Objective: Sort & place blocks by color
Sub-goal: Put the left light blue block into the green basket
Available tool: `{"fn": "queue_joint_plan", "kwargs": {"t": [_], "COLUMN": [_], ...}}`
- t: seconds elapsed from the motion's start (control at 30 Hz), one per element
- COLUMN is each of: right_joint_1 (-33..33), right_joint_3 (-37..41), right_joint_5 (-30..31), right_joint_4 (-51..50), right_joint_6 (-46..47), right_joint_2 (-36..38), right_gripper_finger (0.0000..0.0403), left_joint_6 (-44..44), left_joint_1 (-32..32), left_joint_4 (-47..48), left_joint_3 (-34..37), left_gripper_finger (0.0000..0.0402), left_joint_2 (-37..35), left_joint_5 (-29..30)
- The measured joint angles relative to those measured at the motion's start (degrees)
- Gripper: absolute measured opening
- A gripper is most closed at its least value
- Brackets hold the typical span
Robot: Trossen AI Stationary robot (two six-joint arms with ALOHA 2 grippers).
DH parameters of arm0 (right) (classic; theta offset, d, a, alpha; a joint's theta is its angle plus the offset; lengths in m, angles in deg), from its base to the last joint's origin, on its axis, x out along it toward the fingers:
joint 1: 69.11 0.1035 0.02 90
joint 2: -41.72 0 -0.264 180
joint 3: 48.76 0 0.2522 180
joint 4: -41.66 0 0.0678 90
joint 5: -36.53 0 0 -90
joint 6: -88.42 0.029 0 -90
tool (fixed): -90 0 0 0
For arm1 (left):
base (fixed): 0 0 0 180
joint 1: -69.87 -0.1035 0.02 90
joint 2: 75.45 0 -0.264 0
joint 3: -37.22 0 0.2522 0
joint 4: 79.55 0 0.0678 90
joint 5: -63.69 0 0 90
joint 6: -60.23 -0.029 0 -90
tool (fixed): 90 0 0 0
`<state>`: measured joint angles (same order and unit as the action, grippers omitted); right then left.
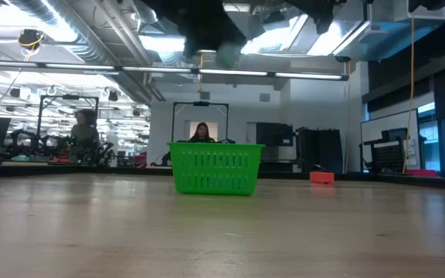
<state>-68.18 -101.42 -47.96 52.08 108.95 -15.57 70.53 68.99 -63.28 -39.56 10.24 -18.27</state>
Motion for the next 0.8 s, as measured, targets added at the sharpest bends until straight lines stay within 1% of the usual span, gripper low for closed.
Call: {"fn": "queue_joint_plan", "kwargs": {"t": [0.1,0.17,0.4,0.53,0.6,0.7,0.8], "right_joint_1": [0.0,0.0,0.0,0.0,0.02,0.0,0.0], "right_joint_3": [0.0,0.0,0.0,0.0,0.0,0.0,0.0], "right_joint_5": [0.51,0.51,0.54,0.54,0.53,0.54,0.54], "right_joint_4": [0.05,0.05,-0.02,-0.06,-0.09,-0.39,-0.36], "right_joint_6": [-0.02,-0.02,-0.02,-0.02,-0.02,-0.03,-0.04], "right_joint_2": [0.08,0.08,0.08,0.08,0.08,0.08,0.08], "right_gripper_finger": [0.0308,0.0308,0.0308,0.0308,0.0308,0.0308,0.0308], "left_joint_6": [2.47,5.05,11.06,13.4,13.56,13.57,13.57], "left_joint_1": [-0.07,-0.05,-0.07,-0.04,-0.06,-0.04,-0.04], "left_joint_4": [3.09,3.2,6.77,8.82,10.77,11.05,11.54], "left_joint_3": [-1.06,-1.06,-1.05,-1.06,-1.03,-1.06,-1.06], "left_gripper_finger": [0.0125,0.0125,0.0125,0.0125,0.0125,0.0125,0.0135], "left_joint_2": [4.85,7.96,15.26,17.07,17.33,17.3,17.29], "left_joint_5": [0.68,0.71,0.98,2.32,2.71,3.69,4.25]}}
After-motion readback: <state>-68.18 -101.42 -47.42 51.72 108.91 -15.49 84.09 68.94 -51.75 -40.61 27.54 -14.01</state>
